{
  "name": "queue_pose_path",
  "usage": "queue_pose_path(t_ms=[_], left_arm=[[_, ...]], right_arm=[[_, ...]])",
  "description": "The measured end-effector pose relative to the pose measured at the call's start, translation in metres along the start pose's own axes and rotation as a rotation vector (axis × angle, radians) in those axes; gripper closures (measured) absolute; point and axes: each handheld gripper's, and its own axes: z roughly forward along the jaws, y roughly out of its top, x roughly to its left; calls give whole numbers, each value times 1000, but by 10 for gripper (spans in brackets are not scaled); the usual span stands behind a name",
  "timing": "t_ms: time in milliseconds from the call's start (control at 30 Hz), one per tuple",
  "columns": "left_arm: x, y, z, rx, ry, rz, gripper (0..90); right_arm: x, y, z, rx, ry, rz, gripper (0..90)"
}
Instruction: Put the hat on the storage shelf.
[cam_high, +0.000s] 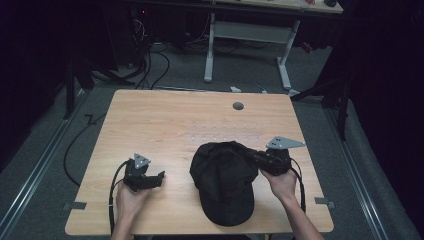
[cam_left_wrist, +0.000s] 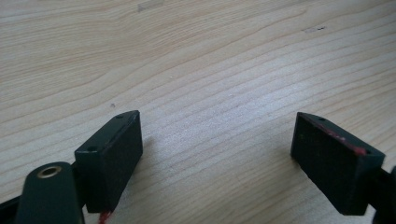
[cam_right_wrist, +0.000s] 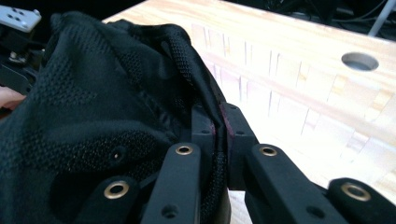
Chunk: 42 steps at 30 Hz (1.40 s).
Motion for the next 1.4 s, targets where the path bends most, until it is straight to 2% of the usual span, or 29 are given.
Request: queue_pose_path(t_ms=[333, 400, 433, 467, 500, 533, 567, 600, 667, 833, 867, 900, 933, 967, 1000, 1167, 1200, 1333, 1367, 1400], left_arm=[[-4, 1, -4, 10, -65, -47, 160], [-7, 2, -6, 16, -96, -55, 156], [-7, 2, -6, 16, -96, -55, 154], [-10, 3, -8, 24, -118, -60, 154], [-10, 3, -8, 24, -118, -60, 153], [-13, 5, -10, 24, -141, -64, 152], [-13, 5, -10, 24, -141, -64, 152], [-17, 6, -12, 28, -163, -71, 150], [-18, 7, -13, 30, -174, -67, 148], [-30, 10, -18, 43, -234, -61, 143], [-36, 11, -19, 51, -259, -58, 141], [-36, 11, -19, 51, -259, -58, 138], [-41, 12, -20, 62, -283, -55, 136], [-41, 12, -20, 62, -283, -55, 134], [-46, 12, -21, 69, -308, -51, 133], [-57, 14, -24, 88, -353, -41, 126], [-63, 15, -24, 100, -376, -40, 122], [-73, 17, -25, 114, -423, -47, 116], [-73, 17, -25, 114, -423, -47, 115], [-78, 18, -26, 123, -448, -53, 114]], right_arm=[[0, 17, -8, -34, 24, -22, 856], [0, 21, -10, -41, 27, -23, 856], [0, 23, -11, -46, 29, -24, 856], [0, 25, -12, -52, 31, -27, 856], [0, 25, -12, -52, 31, -27, 856], [0, 29, -15, -66, 37, -32, 856], [0, 29, -15, -66, 37, -32, 856], [1, 34, -17, -76, 43, -38, 856], [1, 36, -18, -81, 44, -42, 856], [3, 46, -23, -100, 51, -61, 857], [4, 50, -25, -107, 52, -71, 857], [4, 50, -25, -107, 52, -71, 857], [5, 54, -26, -115, 56, -78, 857], [5, 54, -26, -115, 56, -78, 857], [7, 57, -27, -120, 58, -86, 857], [8, 63, -27, -130, 65, -100, 857], [9, 66, -27, -131, 64, -107, 857], [11, 72, -28, -145, 73, -118, 857], [11, 72, -28, -145, 73, -118, 857], [12, 75, -29, -150, 76, -120, 857]])
